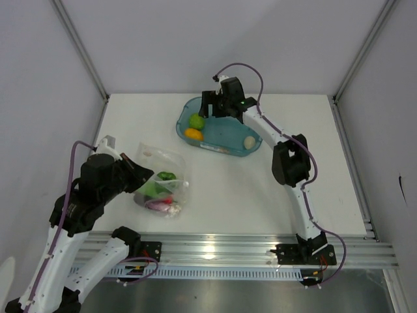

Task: Place the food in the zip-top bag and seal the zipper
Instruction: Pick up the fake vegetable from the bin.

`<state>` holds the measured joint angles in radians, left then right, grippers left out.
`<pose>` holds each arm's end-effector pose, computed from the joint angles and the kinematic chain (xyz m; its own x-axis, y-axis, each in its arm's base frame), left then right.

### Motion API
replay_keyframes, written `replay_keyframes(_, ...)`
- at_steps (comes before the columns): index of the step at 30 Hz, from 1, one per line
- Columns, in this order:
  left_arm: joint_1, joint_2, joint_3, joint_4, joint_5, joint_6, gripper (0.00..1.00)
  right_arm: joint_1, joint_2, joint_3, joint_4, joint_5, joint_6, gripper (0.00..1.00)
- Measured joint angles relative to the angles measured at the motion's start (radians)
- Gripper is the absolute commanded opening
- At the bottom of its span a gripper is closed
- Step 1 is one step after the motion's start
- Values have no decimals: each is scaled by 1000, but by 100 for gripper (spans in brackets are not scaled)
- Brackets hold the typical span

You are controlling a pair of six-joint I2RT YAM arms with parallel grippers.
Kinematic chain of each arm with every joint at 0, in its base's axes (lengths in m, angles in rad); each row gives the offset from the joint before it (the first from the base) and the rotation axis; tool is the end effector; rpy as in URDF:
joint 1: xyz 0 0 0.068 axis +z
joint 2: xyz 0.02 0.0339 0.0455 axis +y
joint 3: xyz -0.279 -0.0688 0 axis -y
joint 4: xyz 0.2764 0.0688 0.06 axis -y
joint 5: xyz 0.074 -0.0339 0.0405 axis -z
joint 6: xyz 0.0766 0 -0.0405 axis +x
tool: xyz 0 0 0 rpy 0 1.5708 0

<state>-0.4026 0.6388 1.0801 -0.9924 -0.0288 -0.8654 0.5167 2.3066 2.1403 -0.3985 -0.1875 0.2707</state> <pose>0.1376 -0.0562 0.3733 -0.5933 -0.5745 -0.5638 -0.1275 0.7587 -0.6389 0.5284 0.3167 0.2538 -0.6148 -0.0472 -0.7873 -0.4752 0.8189 0.3220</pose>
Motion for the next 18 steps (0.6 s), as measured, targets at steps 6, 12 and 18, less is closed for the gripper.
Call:
replay_keyframes(6, 0, 6, -9, 2, -46, -2, 1, 4, 120, 61, -17, -93, 13, 91)
replay_keyframes(12, 0, 23, -47, 26, -44, -3, 1, 14, 147, 62, -18, -175, 16, 91)
replay_keyframes(18, 0, 49, -54, 45, -31, -2, 1, 60, 151, 61, -16, -195, -5, 91)
